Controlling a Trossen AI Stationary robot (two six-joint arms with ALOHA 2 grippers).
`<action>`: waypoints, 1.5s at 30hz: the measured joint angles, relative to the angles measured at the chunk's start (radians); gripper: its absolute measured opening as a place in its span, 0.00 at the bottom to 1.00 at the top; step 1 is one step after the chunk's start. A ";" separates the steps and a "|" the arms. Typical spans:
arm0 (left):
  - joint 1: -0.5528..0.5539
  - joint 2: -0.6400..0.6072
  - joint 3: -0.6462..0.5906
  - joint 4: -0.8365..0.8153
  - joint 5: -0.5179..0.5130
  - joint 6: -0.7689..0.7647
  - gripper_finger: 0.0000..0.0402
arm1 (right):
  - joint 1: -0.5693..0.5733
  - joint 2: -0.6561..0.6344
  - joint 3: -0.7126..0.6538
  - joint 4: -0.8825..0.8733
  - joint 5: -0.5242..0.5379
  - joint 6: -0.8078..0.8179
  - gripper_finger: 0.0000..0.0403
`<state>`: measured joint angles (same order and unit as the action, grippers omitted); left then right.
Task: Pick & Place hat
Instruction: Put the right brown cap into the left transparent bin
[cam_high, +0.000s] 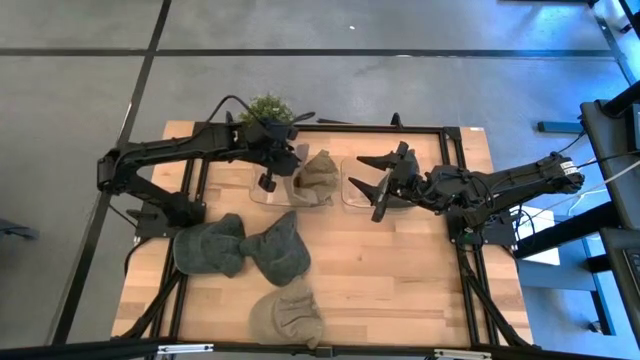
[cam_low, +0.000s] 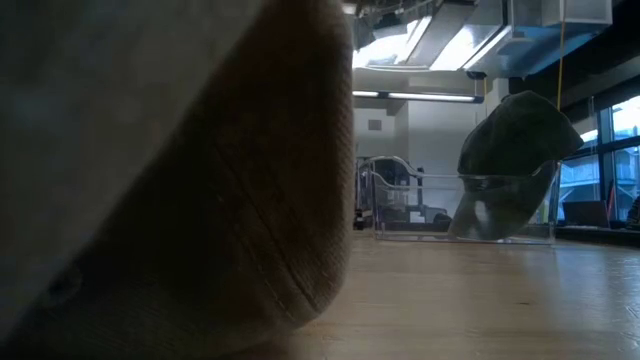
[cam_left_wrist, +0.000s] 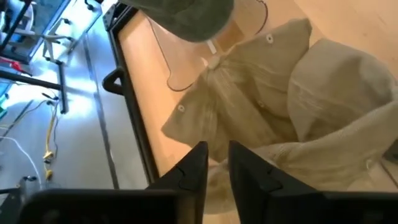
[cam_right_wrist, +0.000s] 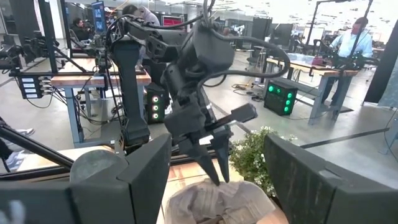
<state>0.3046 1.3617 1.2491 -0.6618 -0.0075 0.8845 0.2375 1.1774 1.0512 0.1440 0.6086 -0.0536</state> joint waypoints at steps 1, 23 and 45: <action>0.000 0.001 0.000 0.000 0.000 0.000 0.18 | 0.000 0.000 0.000 0.000 0.000 0.000 0.63; -0.275 0.002 0.018 0.128 -0.252 -0.326 0.36 | 0.000 0.000 0.000 -0.143 -0.009 0.078 0.63; -0.417 0.159 0.018 0.105 -0.373 -0.551 0.39 | 0.000 0.000 0.000 -0.242 -0.116 0.076 0.63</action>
<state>-0.1127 1.5211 1.2671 -0.5567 -0.3803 0.3334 0.2379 1.1770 1.0512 -0.0982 0.4931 0.0227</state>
